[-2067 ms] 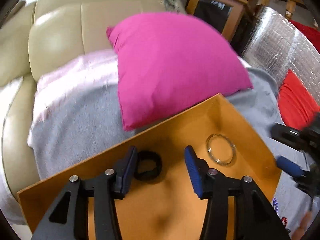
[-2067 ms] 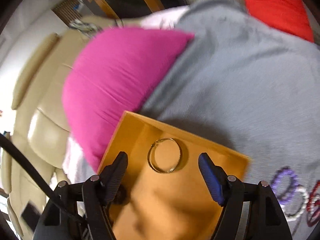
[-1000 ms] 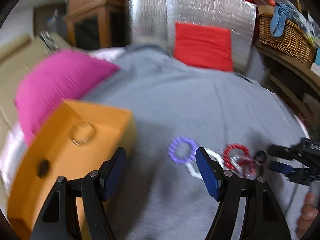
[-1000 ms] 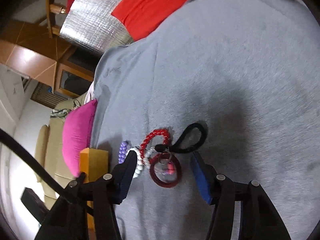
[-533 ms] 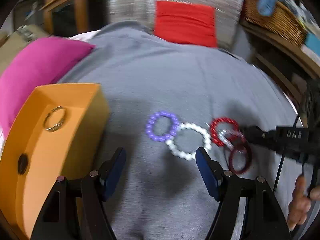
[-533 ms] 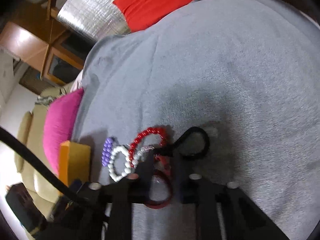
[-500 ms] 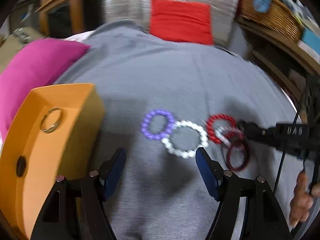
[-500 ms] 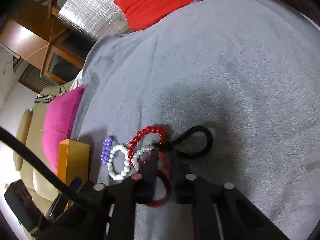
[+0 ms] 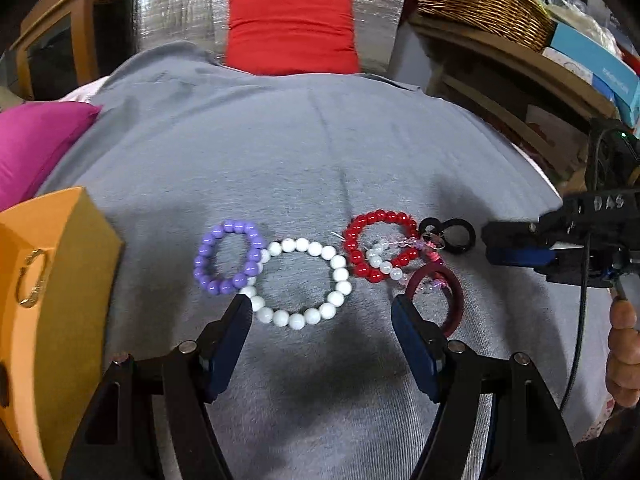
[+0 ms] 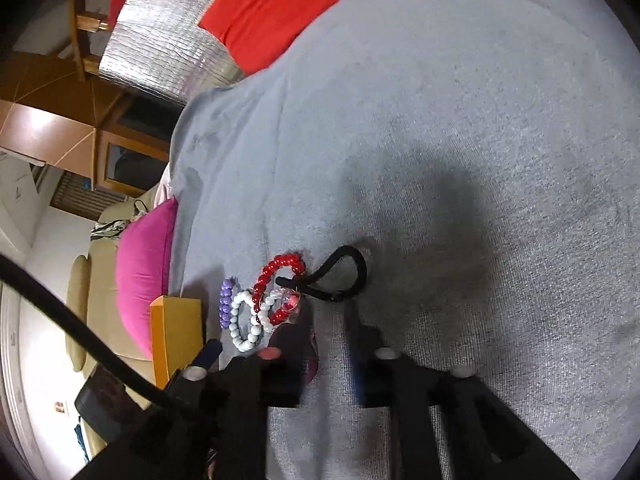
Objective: Organize jewelry
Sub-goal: 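Grasp the black hair tie with clasp with the right tool, then grasp the white beaded bracelet with the left tool, then carry both items to the orange box and open the right tool to drop the black hair tie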
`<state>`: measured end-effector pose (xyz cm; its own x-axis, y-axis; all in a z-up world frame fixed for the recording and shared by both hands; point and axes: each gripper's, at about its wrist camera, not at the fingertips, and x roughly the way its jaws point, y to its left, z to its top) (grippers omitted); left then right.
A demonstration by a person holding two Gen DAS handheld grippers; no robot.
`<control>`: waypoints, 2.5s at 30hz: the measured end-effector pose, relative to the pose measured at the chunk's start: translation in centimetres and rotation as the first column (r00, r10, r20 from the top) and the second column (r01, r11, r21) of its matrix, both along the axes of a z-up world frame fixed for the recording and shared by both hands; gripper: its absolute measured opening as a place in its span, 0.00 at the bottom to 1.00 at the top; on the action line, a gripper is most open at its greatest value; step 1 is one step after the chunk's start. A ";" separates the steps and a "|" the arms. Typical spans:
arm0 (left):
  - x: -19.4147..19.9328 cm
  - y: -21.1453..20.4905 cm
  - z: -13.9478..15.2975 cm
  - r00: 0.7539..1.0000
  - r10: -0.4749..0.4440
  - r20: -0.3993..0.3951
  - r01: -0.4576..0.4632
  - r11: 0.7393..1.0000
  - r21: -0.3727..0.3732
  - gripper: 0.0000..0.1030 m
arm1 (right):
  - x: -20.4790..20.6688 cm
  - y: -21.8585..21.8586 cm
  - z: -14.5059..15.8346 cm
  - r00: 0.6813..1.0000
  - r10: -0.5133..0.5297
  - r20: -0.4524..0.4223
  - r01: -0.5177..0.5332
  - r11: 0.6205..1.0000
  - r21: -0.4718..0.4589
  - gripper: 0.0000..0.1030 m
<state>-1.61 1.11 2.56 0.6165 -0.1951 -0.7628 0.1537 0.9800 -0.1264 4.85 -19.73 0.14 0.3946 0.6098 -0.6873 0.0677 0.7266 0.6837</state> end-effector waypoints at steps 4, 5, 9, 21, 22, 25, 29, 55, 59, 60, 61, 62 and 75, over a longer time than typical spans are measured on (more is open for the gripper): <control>0.1 -0.6 -0.7 0.999 -0.051 0.008 0.051 0.998 0.022 0.63 | 0.0 0.2 0.7 0.998 -0.025 0.062 0.025 1.000 0.013 0.53; 0.0 -0.6 -0.7 0.998 -0.062 0.015 0.061 0.998 0.032 0.53 | 0.1 0.4 0.8 0.997 -0.020 0.069 0.019 1.000 0.012 0.53; -0.1 -0.4 -0.7 0.996 -0.085 0.022 0.084 0.996 0.016 0.25 | 0.2 2.4 1.5 0.993 0.009 0.122 -0.007 1.000 -0.017 0.50; -0.4 0.0 -0.3 0.992 -0.122 0.021 0.122 0.992 0.012 0.07 | 0.9 6.0 0.8 0.985 0.072 0.157 -0.036 0.975 -0.219 0.13; -0.5 0.0 0.0 0.993 -0.115 0.037 0.115 0.993 0.018 0.07 | 0.8 5.8 1.2 0.984 0.067 0.167 -0.030 0.976 -0.215 0.12; -0.7 -0.4 0.4 0.991 -0.114 0.071 0.111 0.993 0.041 0.33 | 0.3 4.4 1.7 0.983 0.040 0.179 -0.006 0.982 -0.189 0.11; -0.5 -1.3 -0.4 0.990 -0.128 0.065 0.123 0.990 0.065 0.50 | -0.2 2.8 1.8 0.987 0.011 0.162 0.012 0.991 -0.137 0.11; -3.8 -1.2 4.0 0.987 -0.085 0.136 0.086 0.996 -0.001 0.09 | 0.6 0.4 2.1 0.981 -0.027 0.190 0.045 0.994 -0.095 0.59; -4.9 -1.6 5.5 0.978 -0.082 0.193 0.076 0.996 0.039 0.09 | 0.9 2.6 2.1 0.975 0.023 0.221 0.016 0.985 -0.174 0.59; -5.3 -1.7 5.8 0.975 -0.081 0.208 0.073 0.996 0.047 0.09 | 1.0 3.2 1.9 0.975 0.038 0.220 0.007 0.979 -0.203 0.58; -5.5 -1.8 6.1 0.972 -0.077 0.221 0.068 0.997 0.048 0.09 | 1.1 3.7 1.6 0.974 0.054 0.219 -0.002 0.973 -0.230 0.54; -5.6 -1.7 6.4 0.971 -0.074 0.228 0.064 0.997 0.050 0.09 | 1.4 4.3 1.4 0.974 0.072 0.216 -0.015 0.967 -0.255 0.49; -7.4 -1.3 8.8 0.944 -0.006 0.331 -0.046 0.987 0.151 0.09 | 1.5 3.5 1.8 0.971 0.076 0.227 -0.002 0.950 -0.312 0.07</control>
<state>-8.97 -0.24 11.34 0.8406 -0.0761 -0.5363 0.1409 0.9867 0.0809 6.32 -16.20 1.97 0.5467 0.4014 -0.7349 -0.0992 0.9025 0.4191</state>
